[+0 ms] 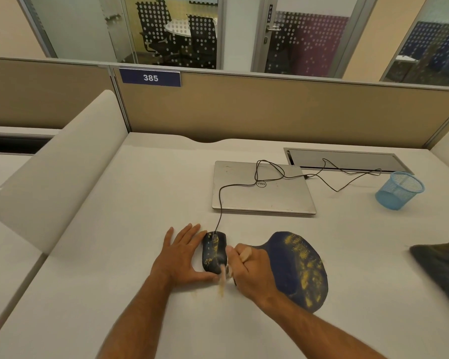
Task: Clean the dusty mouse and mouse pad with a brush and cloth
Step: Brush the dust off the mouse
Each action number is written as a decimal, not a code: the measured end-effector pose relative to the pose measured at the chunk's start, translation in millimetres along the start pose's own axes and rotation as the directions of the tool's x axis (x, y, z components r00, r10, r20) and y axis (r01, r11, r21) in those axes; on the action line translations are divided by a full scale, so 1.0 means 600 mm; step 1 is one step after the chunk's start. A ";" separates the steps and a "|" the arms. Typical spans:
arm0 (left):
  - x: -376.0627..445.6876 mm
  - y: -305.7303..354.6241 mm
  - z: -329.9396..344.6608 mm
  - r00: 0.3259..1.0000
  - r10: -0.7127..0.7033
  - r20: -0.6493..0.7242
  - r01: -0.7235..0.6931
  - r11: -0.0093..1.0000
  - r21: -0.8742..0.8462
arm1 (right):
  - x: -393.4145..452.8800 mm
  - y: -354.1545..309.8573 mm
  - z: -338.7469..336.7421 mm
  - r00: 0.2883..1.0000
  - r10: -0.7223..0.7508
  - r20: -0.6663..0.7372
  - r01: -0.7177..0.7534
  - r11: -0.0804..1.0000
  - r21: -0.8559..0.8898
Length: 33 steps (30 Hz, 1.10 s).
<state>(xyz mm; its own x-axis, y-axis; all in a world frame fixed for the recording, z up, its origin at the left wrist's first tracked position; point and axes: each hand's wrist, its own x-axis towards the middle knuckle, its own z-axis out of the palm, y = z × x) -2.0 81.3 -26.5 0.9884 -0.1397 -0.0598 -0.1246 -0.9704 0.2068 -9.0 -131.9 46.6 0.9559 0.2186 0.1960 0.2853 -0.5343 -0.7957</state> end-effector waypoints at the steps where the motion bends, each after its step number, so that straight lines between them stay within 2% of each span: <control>1: 0.000 0.000 0.000 1.000 -0.001 -0.002 0.001 1.000 0.002 | -0.005 0.004 0.000 1.000 -0.006 0.001 0.005 1.000 0.012; 6: -0.001 0.001 -0.001 1.000 0.001 0.002 -0.001 1.000 -0.003 | -0.010 0.010 -0.004 0.986 -0.062 -0.152 0.064 0.998 0.009; 10: -0.001 0.000 -0.001 1.000 0.003 -0.009 -0.003 1.000 0.000 | -0.022 0.014 0.002 0.997 -0.053 -0.056 0.054 0.998 0.025; 14: 0.000 0.000 0.002 1.000 0.004 -0.017 -0.004 1.000 -0.011 | -0.018 0.011 -0.002 0.984 -0.097 -0.146 0.102 0.995 0.022; 19: 0.001 -0.002 0.005 1.000 0.008 -0.013 -0.009 1.000 -0.003 | -0.030 0.012 0.003 0.987 -0.153 -0.043 0.151 0.988 -0.039; 24: 0.001 -0.002 0.005 1.000 0.012 -0.019 -0.013 1.000 -0.019 | -0.025 0.012 0.001 0.984 -0.160 -0.076 0.159 0.987 -0.013; 28: 0.000 -0.002 0.005 1.000 0.013 -0.027 -0.014 1.000 -0.027 | -0.022 0.022 -0.001 0.994 -0.106 0.006 0.106 0.994 0.024; 33: -0.001 -0.003 -0.001 1.000 0.030 -0.001 -0.030 0.998 -0.047 | 0.045 0.015 -0.022 0.987 0.044 -0.153 -0.028 0.994 0.106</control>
<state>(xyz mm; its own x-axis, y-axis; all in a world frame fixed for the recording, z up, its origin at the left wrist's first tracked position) -2.3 83.4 -26.2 0.9843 -0.1686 -0.0528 -0.1500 -0.9553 0.2546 20.4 -141.5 52.6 0.9669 0.0676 0.2459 0.2494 -0.4509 -0.8570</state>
